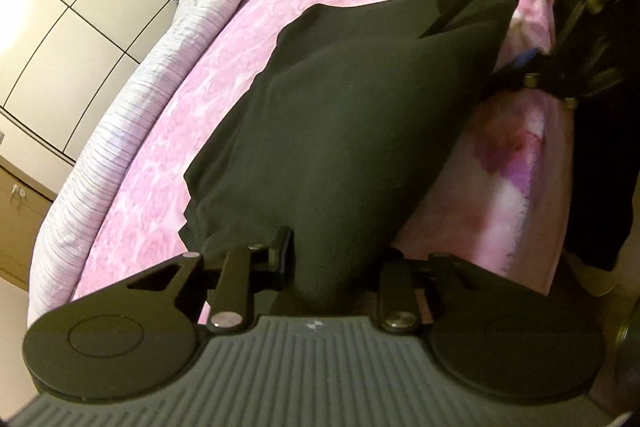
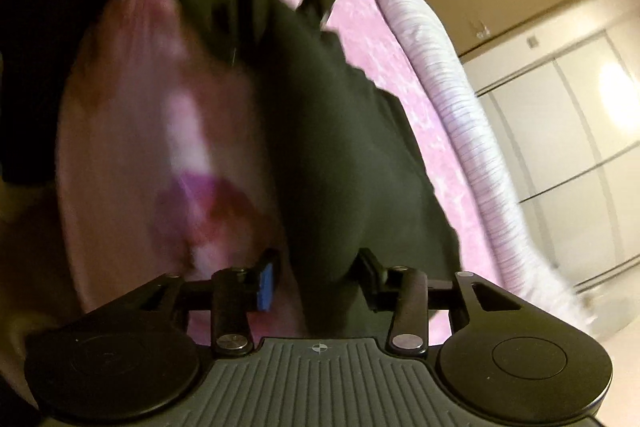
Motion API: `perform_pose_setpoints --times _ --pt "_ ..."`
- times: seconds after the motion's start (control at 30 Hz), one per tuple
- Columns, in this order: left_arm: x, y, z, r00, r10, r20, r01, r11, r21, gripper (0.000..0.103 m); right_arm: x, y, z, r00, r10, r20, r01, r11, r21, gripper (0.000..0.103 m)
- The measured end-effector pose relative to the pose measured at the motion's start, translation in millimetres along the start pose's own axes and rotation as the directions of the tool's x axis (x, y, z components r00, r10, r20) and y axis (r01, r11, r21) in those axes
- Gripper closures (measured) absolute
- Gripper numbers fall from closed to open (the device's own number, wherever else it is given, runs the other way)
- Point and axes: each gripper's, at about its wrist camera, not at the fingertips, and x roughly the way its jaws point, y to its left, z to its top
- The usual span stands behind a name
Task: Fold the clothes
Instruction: 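Grasp the folded shirt ends with both grippers and lift it, then carry the lifted shirt with both grippers toward the stack of dark clothes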
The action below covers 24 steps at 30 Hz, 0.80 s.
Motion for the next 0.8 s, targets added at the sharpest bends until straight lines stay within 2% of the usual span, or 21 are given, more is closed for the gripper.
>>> perform_pose_setpoints --times 0.07,0.13,0.23,0.27,0.33,0.53,0.73,0.8 --pt "0.2 -4.0 0.4 1.000 0.014 -0.001 -0.014 1.000 0.020 0.077 8.4 -3.4 -1.6 1.000 -0.026 -0.009 0.026 1.000 0.000 0.061" --pt "1.0 -14.2 -1.5 0.999 0.045 -0.011 -0.043 0.993 0.107 0.073 14.4 -10.1 -2.1 0.999 -0.039 -0.016 0.039 0.999 0.016 0.062" --pt "3.4 -29.3 -4.5 0.996 0.091 -0.026 -0.082 0.966 0.246 0.075 13.7 -20.4 -2.1 1.000 -0.026 -0.007 0.026 0.999 0.042 0.084" --pt "5.0 -34.2 -5.6 0.994 0.106 -0.034 -0.091 0.950 0.299 0.082 11.8 -23.8 -2.0 1.000 -0.023 -0.003 0.023 0.999 0.046 0.088" --pt "4.8 -33.5 -6.4 0.993 0.116 -0.036 -0.095 0.926 0.365 0.086 7.4 -34.4 -2.1 1.000 -0.006 0.007 0.005 0.998 0.060 0.090" --pt "-10.1 3.1 12.4 0.998 0.064 -0.015 -0.053 0.911 0.409 0.089 -7.8 -81.6 2.7 0.997 0.016 0.075 -0.025 0.993 0.117 0.092" --pt "-22.3 39.4 31.3 0.999 -0.035 -0.030 0.044 0.900 0.434 0.091 -10.6 -129.1 0.2 0.983 0.117 0.145 -0.139 0.979 0.151 0.093" --pt "-23.6 49.0 43.7 0.995 -0.071 -0.067 0.093 0.897 0.433 0.091 -12.7 -146.1 -2.9 0.975 0.160 0.154 -0.185 0.969 0.164 0.093"
